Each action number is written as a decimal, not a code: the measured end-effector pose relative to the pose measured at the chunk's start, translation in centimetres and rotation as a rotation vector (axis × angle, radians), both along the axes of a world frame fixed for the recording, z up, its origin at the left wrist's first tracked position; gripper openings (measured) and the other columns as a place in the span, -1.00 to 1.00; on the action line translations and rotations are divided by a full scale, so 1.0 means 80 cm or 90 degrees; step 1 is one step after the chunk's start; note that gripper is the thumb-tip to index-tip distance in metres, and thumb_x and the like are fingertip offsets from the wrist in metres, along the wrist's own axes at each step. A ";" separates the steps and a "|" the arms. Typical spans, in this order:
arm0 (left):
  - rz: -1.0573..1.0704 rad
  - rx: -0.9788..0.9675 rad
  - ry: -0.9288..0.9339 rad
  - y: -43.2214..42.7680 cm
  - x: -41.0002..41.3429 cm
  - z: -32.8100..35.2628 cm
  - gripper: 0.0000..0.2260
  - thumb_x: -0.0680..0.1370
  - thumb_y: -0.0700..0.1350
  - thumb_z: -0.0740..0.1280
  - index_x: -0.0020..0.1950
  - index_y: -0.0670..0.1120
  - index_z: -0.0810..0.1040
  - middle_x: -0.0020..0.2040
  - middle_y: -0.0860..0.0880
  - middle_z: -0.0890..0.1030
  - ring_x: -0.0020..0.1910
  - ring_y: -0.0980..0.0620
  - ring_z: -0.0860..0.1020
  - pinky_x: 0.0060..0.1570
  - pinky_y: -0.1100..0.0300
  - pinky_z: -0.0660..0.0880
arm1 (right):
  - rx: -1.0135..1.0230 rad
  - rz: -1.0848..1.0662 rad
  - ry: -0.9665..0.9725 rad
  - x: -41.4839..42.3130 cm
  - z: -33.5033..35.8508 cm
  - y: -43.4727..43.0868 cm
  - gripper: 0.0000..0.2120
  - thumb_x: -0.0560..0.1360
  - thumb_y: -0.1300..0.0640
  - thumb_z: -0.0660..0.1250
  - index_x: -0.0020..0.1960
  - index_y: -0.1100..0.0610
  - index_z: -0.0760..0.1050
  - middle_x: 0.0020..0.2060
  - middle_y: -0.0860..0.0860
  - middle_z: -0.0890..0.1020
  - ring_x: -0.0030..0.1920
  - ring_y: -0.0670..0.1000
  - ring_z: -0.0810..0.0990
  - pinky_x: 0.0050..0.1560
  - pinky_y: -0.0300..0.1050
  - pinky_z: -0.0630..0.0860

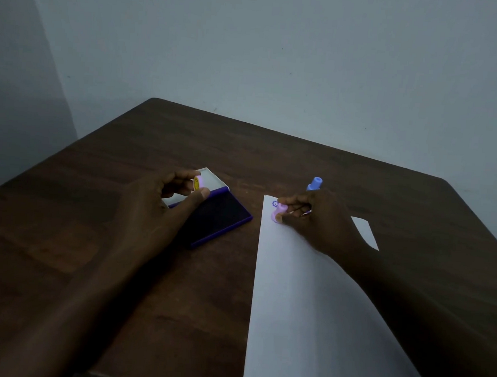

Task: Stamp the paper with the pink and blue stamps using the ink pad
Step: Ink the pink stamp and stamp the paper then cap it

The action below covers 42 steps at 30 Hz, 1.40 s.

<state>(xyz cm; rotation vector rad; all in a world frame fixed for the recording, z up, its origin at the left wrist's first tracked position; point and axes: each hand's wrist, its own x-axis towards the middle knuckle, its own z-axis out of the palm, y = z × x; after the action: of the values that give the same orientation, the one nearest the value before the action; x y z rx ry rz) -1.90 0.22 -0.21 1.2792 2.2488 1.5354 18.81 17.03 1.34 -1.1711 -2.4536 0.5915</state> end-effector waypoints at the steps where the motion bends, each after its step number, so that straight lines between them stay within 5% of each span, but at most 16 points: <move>1: -0.005 0.000 0.000 0.000 0.001 0.000 -0.72 0.49 0.10 0.45 0.18 0.15 0.60 -0.13 0.31 0.54 -0.09 0.38 0.50 -0.10 0.41 0.40 | -0.005 -0.003 0.026 0.003 0.001 -0.003 -0.64 0.41 0.00 0.49 0.16 0.12 0.64 0.03 -0.03 0.69 -0.18 -0.22 0.52 -0.06 -0.54 0.32; 3: -0.007 0.004 0.004 -0.001 0.002 0.000 -0.74 0.49 0.10 0.45 0.17 0.16 0.60 -0.14 0.32 0.53 -0.12 0.39 0.50 -0.11 0.41 0.40 | -0.068 -0.039 0.191 0.013 0.006 -0.004 -0.69 0.39 0.00 0.52 0.10 0.09 0.67 -0.02 -0.08 0.69 -0.28 -0.25 0.53 -0.23 -0.56 0.36; 7: -0.023 0.001 -0.019 -0.003 0.004 0.001 -0.81 0.49 0.09 0.44 0.08 0.23 0.56 -0.15 0.33 0.53 -0.18 0.42 0.52 -0.13 0.44 0.36 | -0.342 -0.134 0.582 0.046 0.035 0.013 -0.80 0.42 0.08 0.47 0.02 0.13 0.68 -0.21 0.02 0.72 -0.40 -0.12 0.49 -0.35 -0.26 0.47; 13: -0.085 0.011 -0.067 -0.004 0.010 0.007 -0.81 0.50 0.07 0.43 0.08 0.27 0.57 -0.08 0.28 0.58 -0.10 0.59 0.49 -0.16 0.40 0.40 | -0.686 -0.168 0.734 0.075 0.042 0.020 -0.87 0.28 0.23 0.48 -0.17 0.20 0.72 -0.22 0.09 0.75 -0.25 -0.04 0.73 -0.27 -0.22 0.64; 19: -0.183 0.047 -0.144 -0.006 0.017 0.015 -0.69 0.35 0.19 0.42 0.09 0.30 0.60 -0.09 0.51 0.60 -0.05 0.51 0.54 -0.29 0.53 0.50 | -0.810 -0.147 0.760 0.075 0.026 0.011 -0.78 0.26 0.25 0.49 -0.09 0.25 0.71 -0.07 0.15 0.74 -0.13 0.02 0.73 -0.23 -0.16 0.65; 23: -0.222 0.075 -0.204 -0.008 0.018 0.016 -0.60 0.25 0.22 0.44 0.08 0.30 0.65 -0.01 0.39 0.66 -0.02 0.39 0.62 -0.24 0.45 0.56 | -0.839 -0.133 0.763 0.063 0.026 0.007 -0.74 0.31 0.25 0.47 -0.01 0.27 0.68 -0.03 0.17 0.73 -0.11 0.03 0.73 -0.22 -0.15 0.66; 32: -0.276 0.097 -0.265 -0.008 0.021 0.015 -0.60 0.20 0.11 0.56 0.04 0.19 0.70 -0.01 0.12 0.75 -0.05 0.15 0.71 -0.16 0.38 0.59 | -0.495 0.090 0.470 0.015 0.046 -0.046 -0.70 0.25 0.03 0.54 -0.01 -0.02 0.70 -0.05 0.05 0.74 -0.04 0.04 0.72 -0.13 -0.19 0.62; 42: -0.279 0.108 -0.231 -0.008 0.020 0.013 -0.56 0.23 0.06 0.56 0.10 0.05 0.70 -0.02 0.12 0.75 -0.04 0.14 0.71 -0.11 0.39 0.58 | -0.472 0.135 0.438 -0.019 0.045 -0.079 -0.71 0.21 0.06 0.52 -0.06 -0.01 0.69 -0.11 0.08 0.75 -0.10 0.04 0.73 -0.17 -0.19 0.64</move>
<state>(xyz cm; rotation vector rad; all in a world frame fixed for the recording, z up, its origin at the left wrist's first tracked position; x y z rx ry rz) -0.26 -0.38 0.86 1.2966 1.5278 1.6442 17.31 10.69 4.95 -0.7174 -1.7855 1.7316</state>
